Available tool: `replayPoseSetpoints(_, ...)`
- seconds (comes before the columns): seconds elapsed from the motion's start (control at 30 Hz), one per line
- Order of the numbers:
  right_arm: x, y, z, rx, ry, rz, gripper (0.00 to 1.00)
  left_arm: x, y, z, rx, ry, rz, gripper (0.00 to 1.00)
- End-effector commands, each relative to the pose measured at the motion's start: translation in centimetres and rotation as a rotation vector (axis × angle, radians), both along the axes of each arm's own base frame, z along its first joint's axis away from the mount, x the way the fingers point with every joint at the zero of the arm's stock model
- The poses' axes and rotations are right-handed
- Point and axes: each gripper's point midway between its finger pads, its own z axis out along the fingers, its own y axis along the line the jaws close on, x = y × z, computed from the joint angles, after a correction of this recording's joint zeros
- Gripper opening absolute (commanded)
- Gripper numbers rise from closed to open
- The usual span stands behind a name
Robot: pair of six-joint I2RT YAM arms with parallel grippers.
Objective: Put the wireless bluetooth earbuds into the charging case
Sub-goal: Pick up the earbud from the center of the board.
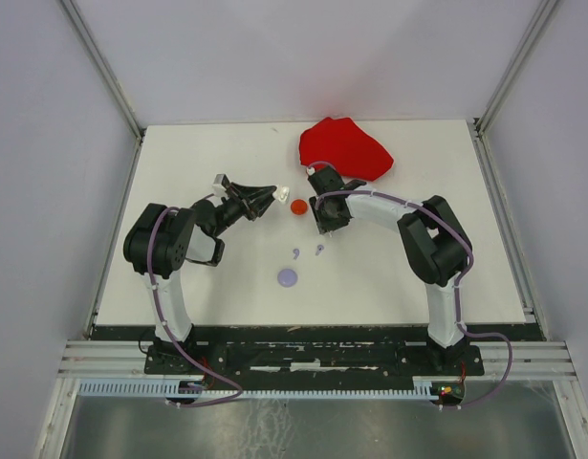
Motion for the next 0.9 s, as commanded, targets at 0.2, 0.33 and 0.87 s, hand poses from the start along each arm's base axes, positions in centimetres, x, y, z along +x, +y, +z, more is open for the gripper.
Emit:
replayPoseSetpoints(0.2,1.07,0.02,0.95,0.016,-0.02,-0.029,0.4,-0.96,0.31,2.95,-0.06,-0.109,-0.017,0.03)
replayPoseSetpoints(0.33,1.11,-0.18,0.88,0.012,-0.015,-0.037,0.37,-0.97,0.29,2.97,-0.059,-0.11,-0.018,0.03)
replayPoseSetpoints(0.87,1.26,-0.16,1.22,0.005,-0.006,-0.023,0.21,-0.83,0.2,3.33,-0.064,-0.119,-0.024,0.03)
